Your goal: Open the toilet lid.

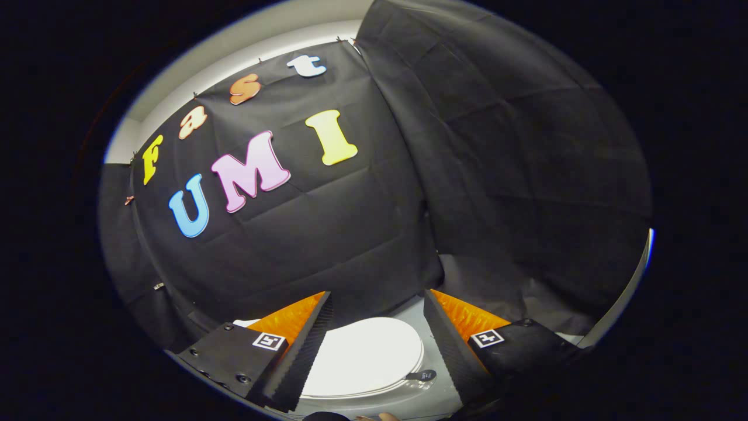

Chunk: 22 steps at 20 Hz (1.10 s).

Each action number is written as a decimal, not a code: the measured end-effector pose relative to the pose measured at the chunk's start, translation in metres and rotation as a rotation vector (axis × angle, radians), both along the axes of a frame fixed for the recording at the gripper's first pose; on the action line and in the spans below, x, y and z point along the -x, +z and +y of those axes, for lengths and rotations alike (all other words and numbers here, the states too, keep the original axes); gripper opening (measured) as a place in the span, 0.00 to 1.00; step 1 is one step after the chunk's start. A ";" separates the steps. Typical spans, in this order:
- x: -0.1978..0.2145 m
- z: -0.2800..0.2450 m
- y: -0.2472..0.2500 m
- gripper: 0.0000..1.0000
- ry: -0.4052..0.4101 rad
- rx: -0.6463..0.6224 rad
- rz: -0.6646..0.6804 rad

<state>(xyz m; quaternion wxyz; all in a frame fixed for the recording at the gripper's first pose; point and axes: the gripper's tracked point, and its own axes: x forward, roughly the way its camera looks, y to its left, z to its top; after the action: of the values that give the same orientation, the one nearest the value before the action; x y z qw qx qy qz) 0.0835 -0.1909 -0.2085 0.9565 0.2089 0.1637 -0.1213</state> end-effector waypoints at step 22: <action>-0.005 -0.024 -0.302 0.98 -0.042 -0.471 0.443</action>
<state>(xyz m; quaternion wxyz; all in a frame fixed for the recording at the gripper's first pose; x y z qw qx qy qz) 0.0885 -0.2144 -0.5107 0.8203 0.3965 0.3870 -0.1423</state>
